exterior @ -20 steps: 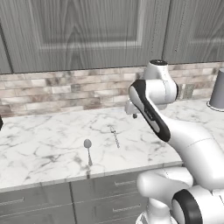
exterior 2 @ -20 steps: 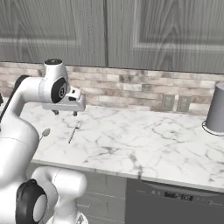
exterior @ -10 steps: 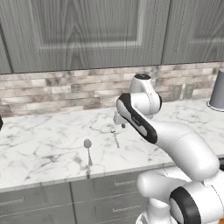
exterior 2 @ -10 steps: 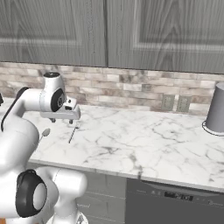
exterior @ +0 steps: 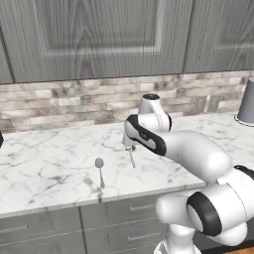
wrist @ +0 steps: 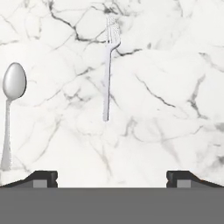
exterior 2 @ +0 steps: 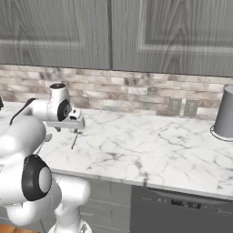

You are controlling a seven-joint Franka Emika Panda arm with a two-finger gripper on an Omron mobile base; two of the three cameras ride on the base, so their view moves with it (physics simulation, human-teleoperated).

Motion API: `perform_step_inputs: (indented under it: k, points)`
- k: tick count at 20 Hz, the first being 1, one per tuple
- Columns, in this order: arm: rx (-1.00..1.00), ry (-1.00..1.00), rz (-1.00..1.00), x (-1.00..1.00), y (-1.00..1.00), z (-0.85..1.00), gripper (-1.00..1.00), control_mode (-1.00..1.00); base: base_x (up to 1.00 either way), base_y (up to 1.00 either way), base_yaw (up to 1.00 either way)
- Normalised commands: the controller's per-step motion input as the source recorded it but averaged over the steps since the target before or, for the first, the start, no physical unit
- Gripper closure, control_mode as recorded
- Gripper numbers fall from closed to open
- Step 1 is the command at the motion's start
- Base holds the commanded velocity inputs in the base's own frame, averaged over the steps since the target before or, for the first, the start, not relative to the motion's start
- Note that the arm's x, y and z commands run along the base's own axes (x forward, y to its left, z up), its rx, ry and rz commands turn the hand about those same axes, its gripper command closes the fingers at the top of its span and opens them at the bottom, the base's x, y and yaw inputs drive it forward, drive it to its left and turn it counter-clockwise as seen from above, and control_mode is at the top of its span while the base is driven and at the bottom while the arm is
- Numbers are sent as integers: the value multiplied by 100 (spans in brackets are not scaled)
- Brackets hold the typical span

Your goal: Take the fork and place it on the left side of the plate. Then take the spoon and place it on the right side of the plate. Make sure they're directly next to the plate.

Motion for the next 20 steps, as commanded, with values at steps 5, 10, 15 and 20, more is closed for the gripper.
perform_step_inputs:
  k: [5,10,15,20]
  points:
    - [0,0,-6,14,3,-37,-100,-100,0,0,0]
    - [0,0,-6,16,8,-28,-100,-100,0,0,0]
    - [0,0,-5,28,9,-18,-100,-100,0,0,0]
    - [0,0,-3,21,2,-23,-100,-100,0,0,0]
